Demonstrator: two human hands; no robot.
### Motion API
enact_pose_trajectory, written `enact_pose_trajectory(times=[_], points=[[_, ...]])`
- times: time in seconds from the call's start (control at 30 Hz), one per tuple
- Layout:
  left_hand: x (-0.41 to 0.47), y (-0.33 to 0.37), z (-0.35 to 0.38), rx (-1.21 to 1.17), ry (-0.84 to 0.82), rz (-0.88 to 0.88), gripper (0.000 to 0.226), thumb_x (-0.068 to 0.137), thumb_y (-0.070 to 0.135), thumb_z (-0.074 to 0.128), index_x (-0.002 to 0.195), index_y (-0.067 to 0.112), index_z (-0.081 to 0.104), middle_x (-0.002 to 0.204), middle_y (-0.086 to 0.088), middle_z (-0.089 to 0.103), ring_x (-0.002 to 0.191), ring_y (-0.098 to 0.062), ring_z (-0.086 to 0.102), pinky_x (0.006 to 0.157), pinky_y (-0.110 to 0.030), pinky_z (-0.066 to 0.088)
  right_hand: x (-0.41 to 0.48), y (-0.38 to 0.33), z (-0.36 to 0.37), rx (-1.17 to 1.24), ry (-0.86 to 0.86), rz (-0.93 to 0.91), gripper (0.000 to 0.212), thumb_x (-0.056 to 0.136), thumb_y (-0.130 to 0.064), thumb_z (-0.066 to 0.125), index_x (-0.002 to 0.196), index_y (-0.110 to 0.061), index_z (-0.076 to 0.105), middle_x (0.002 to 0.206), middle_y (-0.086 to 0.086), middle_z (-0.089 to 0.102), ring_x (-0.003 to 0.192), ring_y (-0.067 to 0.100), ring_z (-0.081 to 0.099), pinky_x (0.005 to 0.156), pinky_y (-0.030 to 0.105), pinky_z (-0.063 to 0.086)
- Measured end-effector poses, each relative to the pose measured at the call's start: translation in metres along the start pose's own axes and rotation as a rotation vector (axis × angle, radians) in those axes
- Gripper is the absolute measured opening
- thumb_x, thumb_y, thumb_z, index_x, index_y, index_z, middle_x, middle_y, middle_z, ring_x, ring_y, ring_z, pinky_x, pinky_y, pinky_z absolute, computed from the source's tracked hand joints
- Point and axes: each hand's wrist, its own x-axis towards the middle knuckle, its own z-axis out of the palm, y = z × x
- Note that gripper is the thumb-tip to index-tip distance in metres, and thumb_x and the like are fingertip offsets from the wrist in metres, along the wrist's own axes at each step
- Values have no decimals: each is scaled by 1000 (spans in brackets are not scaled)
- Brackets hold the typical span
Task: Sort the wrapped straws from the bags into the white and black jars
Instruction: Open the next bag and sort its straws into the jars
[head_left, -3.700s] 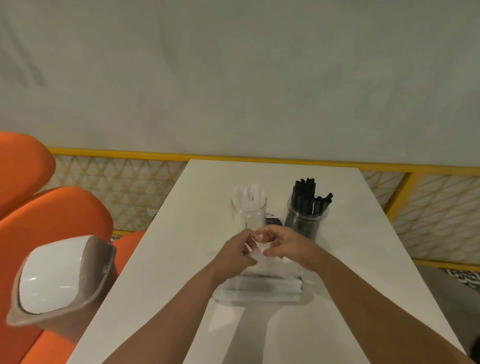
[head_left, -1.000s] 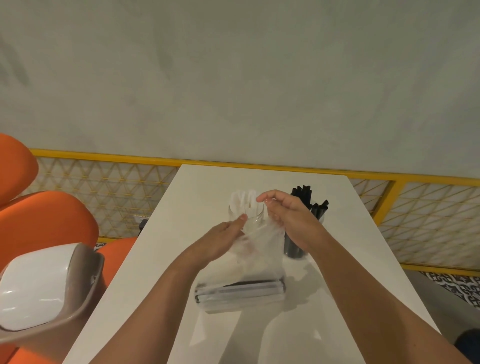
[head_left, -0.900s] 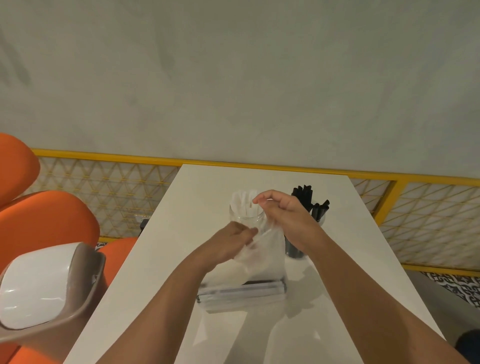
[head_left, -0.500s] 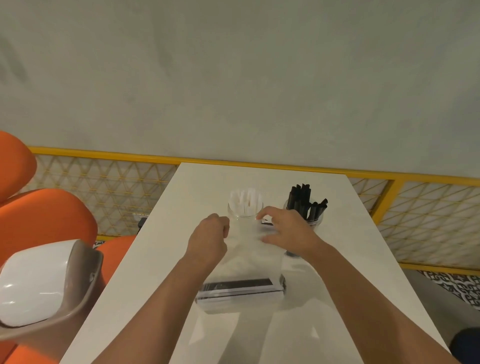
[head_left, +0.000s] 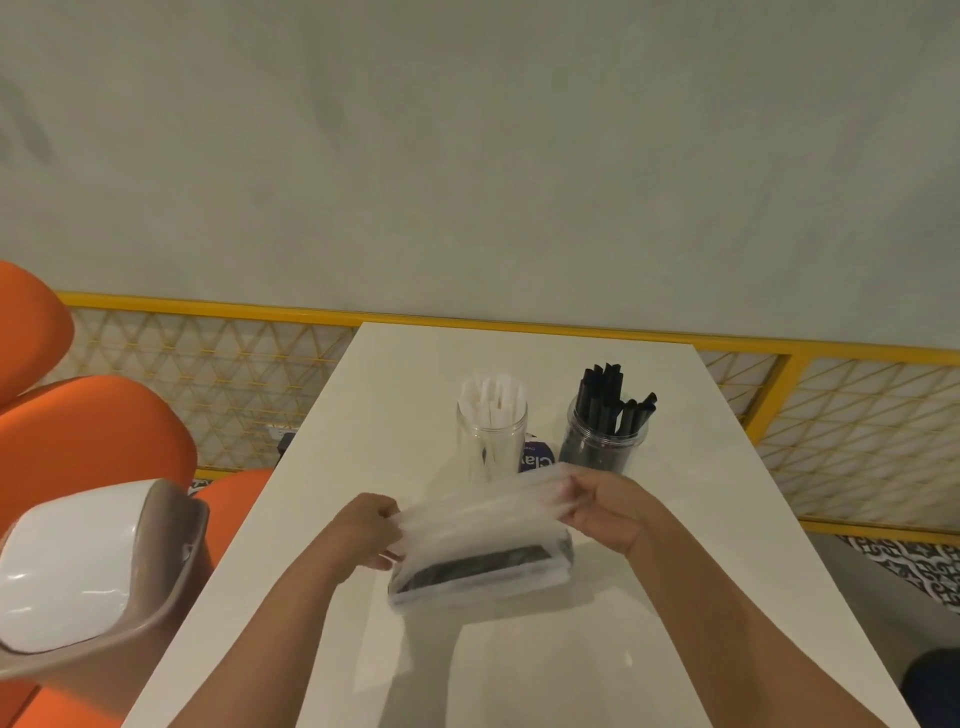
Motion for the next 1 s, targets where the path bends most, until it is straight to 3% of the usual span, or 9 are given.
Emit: enact_pose_trajectory(times=[0.2, 0.3, 0.4, 0.53, 0.63, 0.73, 0.8, 0.9, 1.0], points=[[-5, 2, 8, -1313, -271, -202, 30, 76, -27, 38, 92, -7, 54, 71, -19, 67, 51, -28, 68, 46, -36, 58, 7, 16, -27, -325, -109, -29, 32, 84, -13, 64, 116, -10, 62, 104, 9, 70, 94, 23, 66, 80, 38, 56], [1, 0, 17, -1202, -257, -193, 30, 76, -17, 36, 80, -5, 63, 64, -11, 63, 46, -19, 62, 47, -26, 53, 4, 20, -31, -822, -146, 42, 45, 71, -12, 77, 114, -10, 61, 109, 11, 67, 100, 25, 64, 81, 33, 54], [7, -4, 32, -804, -107, -207, 18, 85, 2, 44, 71, 9, 54, 56, -2, 42, 42, -15, 38, 51, -26, 32, 5, 24, -20, -1142, 150, 6, 26, 83, -12, 64, 107, -6, 60, 96, 9, 58, 88, 23, 55, 62, 26, 50], [0, -5, 31, -382, -209, -166, 12, 70, 20, 68, 76, 12, 61, 68, -3, 50, 59, -18, 46, 53, -25, 38, 9, 23, -15, -466, 100, 96, 12, 93, 1, 45, 95, 1, 56, 88, 18, 63, 83, 32, 60, 68, 46, 55], [-4, -7, 33, -115, -267, -37, 26, 60, 30, 73, 78, 12, 66, 70, -2, 59, 62, -16, 54, 53, -20, 44, 11, 27, -18, -161, 26, 23, 26, 93, 4, 35, 73, -2, 50, 52, 6, 60, 54, 22, 62, 51, 35, 55], [-1, -7, 36, -299, -68, 97, 7, 81, 10, 66, 74, 8, 65, 68, -5, 53, 63, -18, 48, 63, -26, 43, 11, 37, -26, -53, 17, -42, 17, 91, 0, 46, 77, -10, 48, 44, -3, 46, 37, 9, 46, 47, 27, 46], [6, -12, 35, -550, -9, 88, 15, 86, -3, 52, 76, 3, 62, 67, -8, 54, 64, -20, 52, 64, -28, 49, 5, 40, -35, -393, -14, 4, 7, 87, -9, 60, 89, -14, 56, 59, -4, 58, 42, 5, 47, 44, 20, 39], [11, -19, 35, -939, -84, -34, 27, 87, -14, 36, 73, -1, 55, 58, -9, 57, 49, -16, 57, 53, -23, 54, 7, 45, -45, -909, 37, 126, 39, 79, -22, 73, 114, -18, 57, 102, 1, 63, 79, 12, 60, 56, 21, 45], [13, -19, 44, -1196, -159, -186, 31, 93, -9, 30, 74, 2, 52, 46, -4, 51, 34, -10, 47, 38, -16, 45, 9, 49, -35, -865, 228, 17, 21, 86, -16, 64, 104, -14, 53, 92, 4, 56, 72, 14, 53, 61, 24, 48]])
